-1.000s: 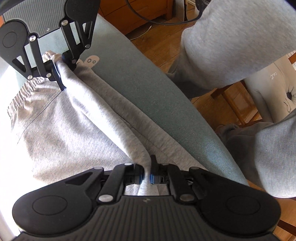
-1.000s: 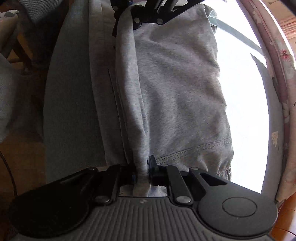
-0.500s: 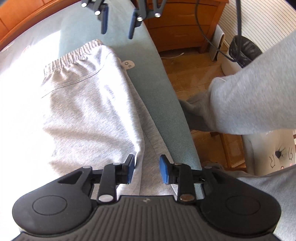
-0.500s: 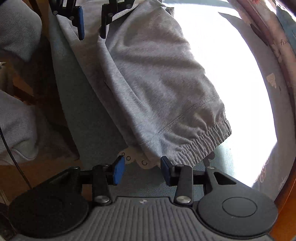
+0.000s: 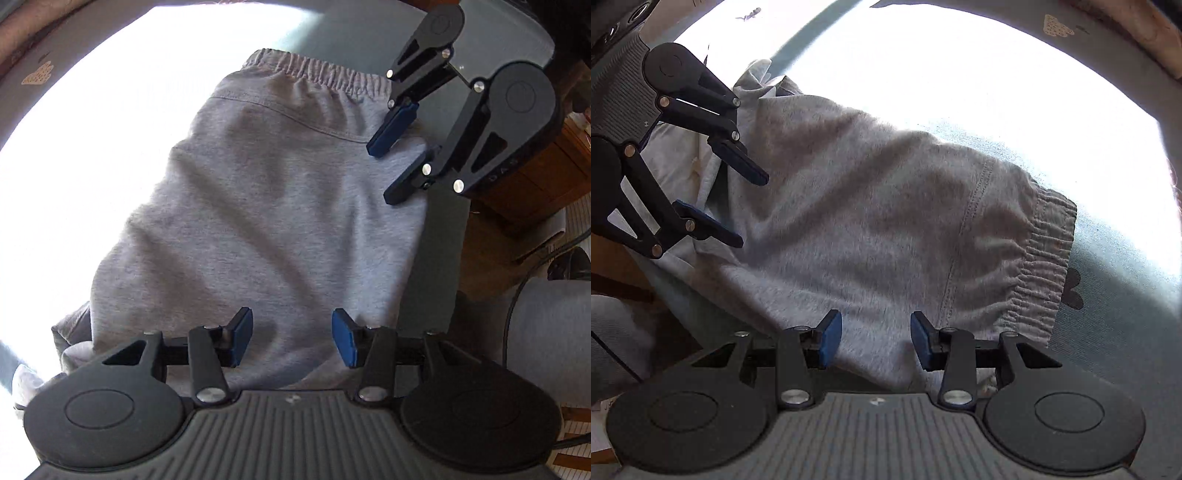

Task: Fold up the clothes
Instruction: 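Open both grippers to release the cuff onto the folded pants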

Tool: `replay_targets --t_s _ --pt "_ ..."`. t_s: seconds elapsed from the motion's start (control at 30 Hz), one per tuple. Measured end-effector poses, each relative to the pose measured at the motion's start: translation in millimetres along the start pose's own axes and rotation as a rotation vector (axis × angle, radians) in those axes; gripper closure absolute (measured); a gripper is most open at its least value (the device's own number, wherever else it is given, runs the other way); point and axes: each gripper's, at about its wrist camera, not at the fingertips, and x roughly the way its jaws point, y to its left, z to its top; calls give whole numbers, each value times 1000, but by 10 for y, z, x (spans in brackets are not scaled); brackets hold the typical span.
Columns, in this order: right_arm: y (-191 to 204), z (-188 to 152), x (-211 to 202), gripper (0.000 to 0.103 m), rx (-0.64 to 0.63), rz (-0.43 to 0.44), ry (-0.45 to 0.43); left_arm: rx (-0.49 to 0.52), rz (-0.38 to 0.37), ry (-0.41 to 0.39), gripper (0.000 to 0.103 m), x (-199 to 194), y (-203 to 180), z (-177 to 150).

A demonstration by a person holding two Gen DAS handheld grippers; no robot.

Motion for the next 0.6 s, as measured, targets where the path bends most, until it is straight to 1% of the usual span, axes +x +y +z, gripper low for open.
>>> replay_targets --t_s 0.03,0.07,0.13,0.2,0.3,0.4,0.43,0.5,0.6 --pt "-24 -53 89 57 20 4 4 -18 20 12 55 68 -10 -23" --pt "-49 -95 140 57 44 10 -3 -36 40 24 53 136 -21 -46" --pt "-100 -149 170 57 92 33 -33 -79 69 -2 52 89 15 -56" --pt "-145 -164 49 57 119 49 -93 -131 97 -35 53 -2 77 -67" --pt "-204 -155 -223 57 164 24 -213 -221 100 -88 53 -133 261 -141" --pt "-223 -109 -302 57 242 -8 -309 -290 125 -173 54 -216 466 -300" --pt "-226 -78 -296 57 271 -12 -343 -314 116 -194 54 -239 549 -369" --pt "-196 26 -216 57 338 -27 -384 -357 92 -245 55 -312 685 -485" --pt "-122 166 -119 57 433 -30 -451 -363 21 -323 55 -397 799 -606"
